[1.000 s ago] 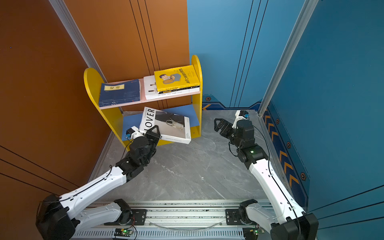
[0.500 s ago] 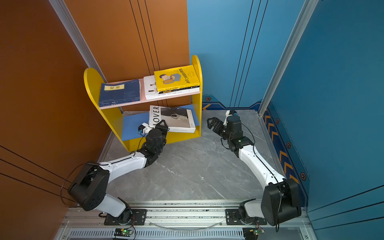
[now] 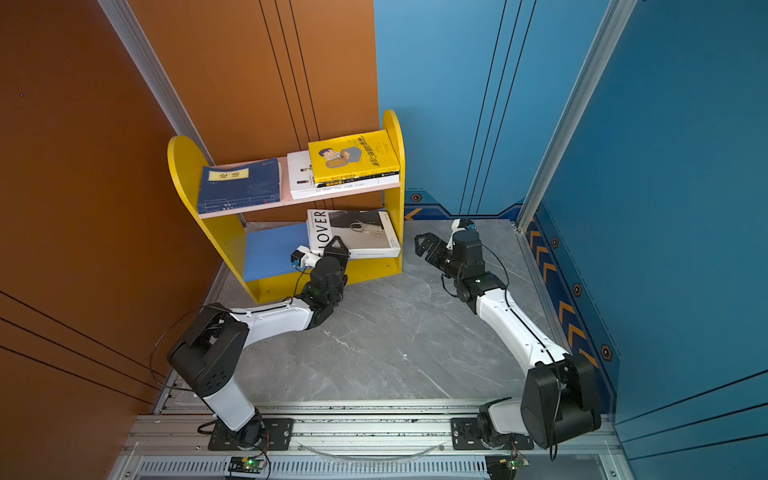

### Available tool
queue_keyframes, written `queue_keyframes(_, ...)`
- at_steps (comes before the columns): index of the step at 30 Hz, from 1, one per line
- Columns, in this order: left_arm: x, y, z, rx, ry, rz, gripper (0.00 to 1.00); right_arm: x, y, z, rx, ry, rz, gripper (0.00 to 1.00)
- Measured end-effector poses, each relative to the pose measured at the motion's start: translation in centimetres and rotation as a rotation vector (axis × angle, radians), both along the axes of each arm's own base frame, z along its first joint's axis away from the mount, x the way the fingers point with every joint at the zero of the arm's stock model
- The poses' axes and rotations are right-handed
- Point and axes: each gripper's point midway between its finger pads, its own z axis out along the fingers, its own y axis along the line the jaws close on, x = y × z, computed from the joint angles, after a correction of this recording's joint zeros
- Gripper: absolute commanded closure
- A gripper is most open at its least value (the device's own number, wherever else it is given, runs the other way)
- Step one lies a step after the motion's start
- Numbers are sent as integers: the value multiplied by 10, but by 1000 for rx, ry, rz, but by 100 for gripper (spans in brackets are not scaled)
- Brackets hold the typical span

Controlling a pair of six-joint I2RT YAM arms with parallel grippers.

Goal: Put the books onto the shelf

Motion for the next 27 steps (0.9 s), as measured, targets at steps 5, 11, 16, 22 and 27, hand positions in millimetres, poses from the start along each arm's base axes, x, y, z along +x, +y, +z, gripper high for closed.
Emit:
queue_keyframes(5, 3, 6, 2, -3, -7, 49, 66, 3, 1, -7, -4, 16, 1, 0)
queue_keyframes(11, 15, 1, 4, -5, -16, 53, 52, 5, 2, -12, -7, 26, 1, 0)
queue_keyframes(16, 18, -3, 6, -17, -21, 44, 26, 11, 3, -17, -10, 37, 1, 0)
queue_keyframes(22, 16, -6, -11, 27, 93, 26, 2, 17, 9, -26, -15, 56, 10, 0)
queue_keyframes(27, 12, -10, 8, 62, 224, -17, 2, 16, 17, -31, -19, 67, 26, 0)
